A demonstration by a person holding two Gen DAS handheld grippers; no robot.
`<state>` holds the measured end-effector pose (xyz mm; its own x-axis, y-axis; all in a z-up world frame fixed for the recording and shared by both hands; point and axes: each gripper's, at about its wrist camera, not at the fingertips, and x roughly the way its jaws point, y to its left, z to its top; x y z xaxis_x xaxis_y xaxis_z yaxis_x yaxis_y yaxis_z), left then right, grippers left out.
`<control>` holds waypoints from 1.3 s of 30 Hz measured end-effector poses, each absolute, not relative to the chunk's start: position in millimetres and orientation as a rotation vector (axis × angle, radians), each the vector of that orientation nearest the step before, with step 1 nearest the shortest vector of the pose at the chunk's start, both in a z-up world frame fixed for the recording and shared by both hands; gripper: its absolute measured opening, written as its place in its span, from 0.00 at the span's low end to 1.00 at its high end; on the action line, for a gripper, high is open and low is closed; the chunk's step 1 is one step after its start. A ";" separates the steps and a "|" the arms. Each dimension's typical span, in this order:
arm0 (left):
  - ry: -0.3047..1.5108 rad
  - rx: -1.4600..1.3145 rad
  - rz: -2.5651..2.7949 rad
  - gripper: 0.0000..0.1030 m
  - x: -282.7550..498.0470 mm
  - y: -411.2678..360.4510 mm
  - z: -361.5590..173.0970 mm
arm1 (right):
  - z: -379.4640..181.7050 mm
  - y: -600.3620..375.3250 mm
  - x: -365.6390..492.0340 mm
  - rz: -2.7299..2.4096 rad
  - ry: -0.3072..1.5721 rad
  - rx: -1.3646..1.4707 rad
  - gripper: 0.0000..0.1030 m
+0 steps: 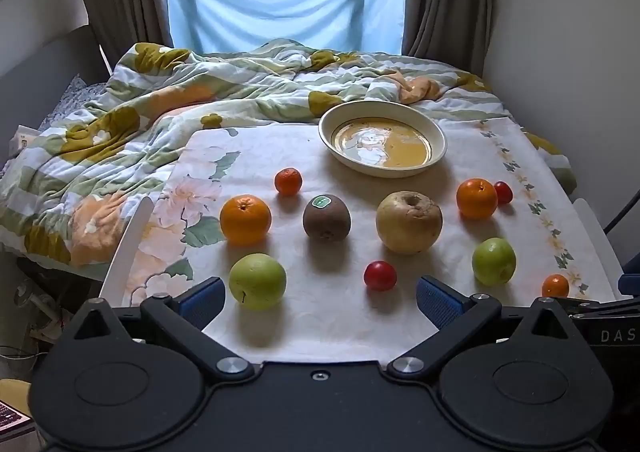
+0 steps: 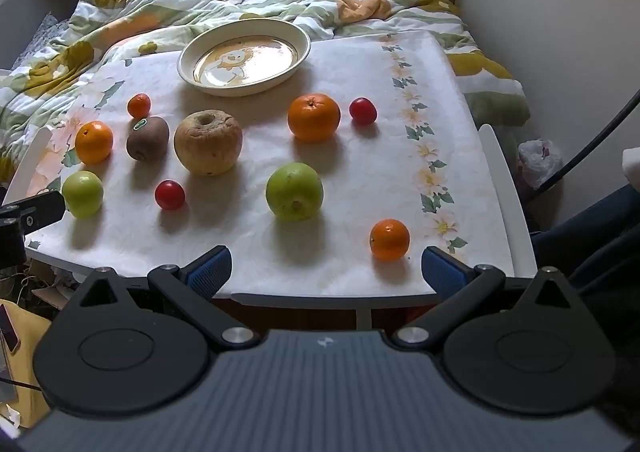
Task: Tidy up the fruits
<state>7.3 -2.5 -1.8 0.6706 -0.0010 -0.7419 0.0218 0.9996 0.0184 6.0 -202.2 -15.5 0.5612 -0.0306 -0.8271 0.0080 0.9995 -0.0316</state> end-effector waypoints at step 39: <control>0.807 0.015 -0.009 1.00 3.2 -9.8 2.6 | -18.3 -209.3 6.7 -0.009 0.973 -0.014 1.00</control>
